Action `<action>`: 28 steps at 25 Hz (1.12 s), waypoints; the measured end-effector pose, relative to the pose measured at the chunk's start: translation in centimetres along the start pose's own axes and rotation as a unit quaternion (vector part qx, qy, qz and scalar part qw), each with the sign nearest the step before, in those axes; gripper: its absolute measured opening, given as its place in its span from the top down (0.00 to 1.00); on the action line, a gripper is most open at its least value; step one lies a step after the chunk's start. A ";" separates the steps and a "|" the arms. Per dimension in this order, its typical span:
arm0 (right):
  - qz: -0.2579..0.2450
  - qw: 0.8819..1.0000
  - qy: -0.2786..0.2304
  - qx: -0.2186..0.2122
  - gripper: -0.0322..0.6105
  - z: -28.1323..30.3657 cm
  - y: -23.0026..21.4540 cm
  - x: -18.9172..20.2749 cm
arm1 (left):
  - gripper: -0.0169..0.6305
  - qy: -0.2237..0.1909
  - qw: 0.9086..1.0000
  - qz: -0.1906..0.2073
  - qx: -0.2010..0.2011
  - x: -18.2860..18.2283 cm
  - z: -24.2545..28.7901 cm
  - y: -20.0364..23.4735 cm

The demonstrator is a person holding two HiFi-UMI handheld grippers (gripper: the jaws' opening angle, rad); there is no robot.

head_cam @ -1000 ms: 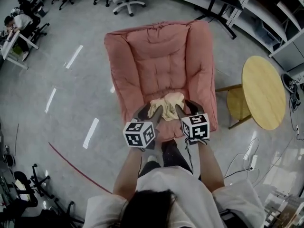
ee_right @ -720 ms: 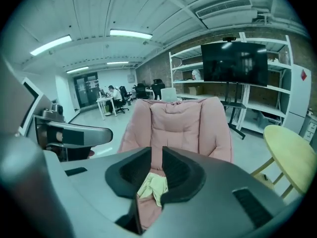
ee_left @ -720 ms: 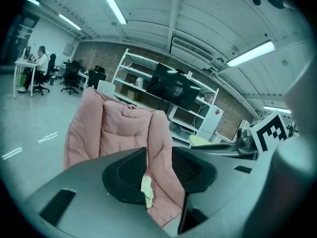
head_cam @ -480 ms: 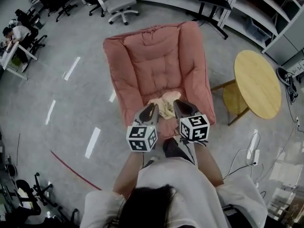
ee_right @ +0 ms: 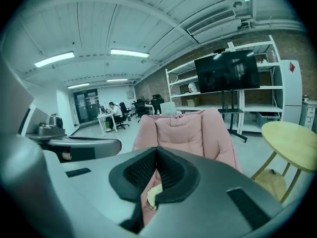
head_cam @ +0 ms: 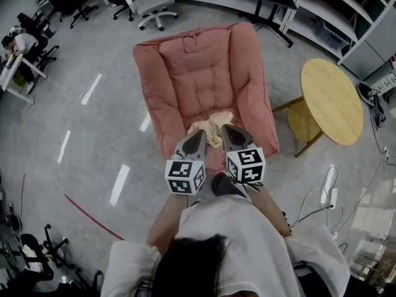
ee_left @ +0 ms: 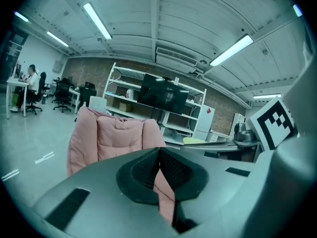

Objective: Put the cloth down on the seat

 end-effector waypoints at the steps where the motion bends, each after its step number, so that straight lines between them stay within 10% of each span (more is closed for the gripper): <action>1: -0.001 1.000 0.000 0.001 0.91 0.0 0.1 0.1 | 0.93 -0.002 1.000 0.001 -0.001 0.1 -0.1 0.0; 28: -0.025 1.000 -0.017 -0.004 0.91 -0.9 0.7 0.4 | 0.93 -0.031 0.999 0.009 -0.014 0.2 -0.5 -1.0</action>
Point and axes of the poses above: the fingertips, and each gripper's own axes: z forward along the fingers, y to its left, x out of its underside, the point moved 1 cm from there along -z, backward along the fingers, and after that the axes turned 14 degrees about -x, right-handed, at the moved point
